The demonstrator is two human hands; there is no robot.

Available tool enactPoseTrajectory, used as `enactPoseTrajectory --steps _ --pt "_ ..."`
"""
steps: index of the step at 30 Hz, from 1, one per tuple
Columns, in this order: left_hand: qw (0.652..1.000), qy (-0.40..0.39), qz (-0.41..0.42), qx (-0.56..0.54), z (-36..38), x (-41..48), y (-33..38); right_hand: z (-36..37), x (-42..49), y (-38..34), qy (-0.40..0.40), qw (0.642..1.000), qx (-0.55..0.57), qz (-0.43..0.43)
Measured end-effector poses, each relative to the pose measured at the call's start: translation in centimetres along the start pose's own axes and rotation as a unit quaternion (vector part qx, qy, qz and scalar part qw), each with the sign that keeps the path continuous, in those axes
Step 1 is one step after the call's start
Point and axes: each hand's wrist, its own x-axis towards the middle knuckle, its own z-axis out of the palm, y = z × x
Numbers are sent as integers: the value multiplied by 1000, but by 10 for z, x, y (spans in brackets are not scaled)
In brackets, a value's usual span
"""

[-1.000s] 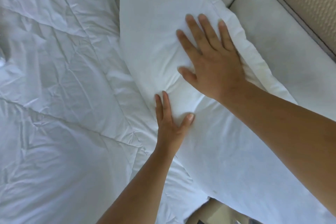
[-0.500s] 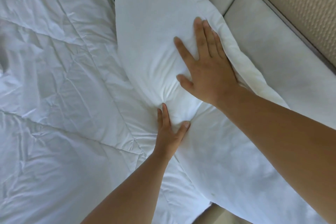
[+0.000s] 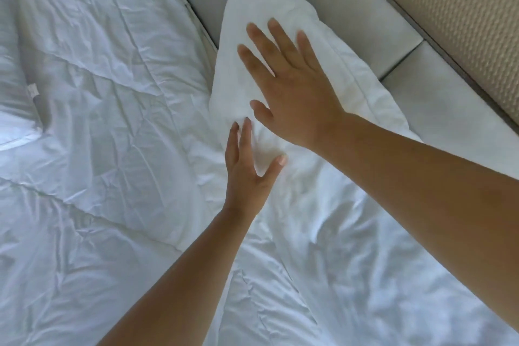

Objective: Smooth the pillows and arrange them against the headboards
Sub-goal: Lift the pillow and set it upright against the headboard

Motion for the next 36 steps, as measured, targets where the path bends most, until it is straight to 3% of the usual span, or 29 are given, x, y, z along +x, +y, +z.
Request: enactPoseTrajectory --steps 3,8,12,16,25,28,32,36 --pt "1000 -4 -7 -5 -3 29 4 9 40 16 -5 999 -32 -20" --pt "998 -28 -32 -39 2 47 -10 33 54 65 -25 999 -40 17" --pt "993 -38 -99 -56 7 50 -37 50 57 64 -4 999 -34 19" --pt "991 -34 -112 -63 18 54 -56 64 60 63 3 999 -37 7" --pt "993 -28 -102 -55 10 54 -56 60 60 58 -29 999 -12 24" --pt "996 -7 -66 -64 -12 71 -49 52 65 49 -41 998 -14 42" --pt "993 -34 16 -108 -25 116 -36 43 79 41 -51 997 -5 52" --pt "992 -25 -30 -118 -17 110 -36 36 69 36 -79 993 -3 85"
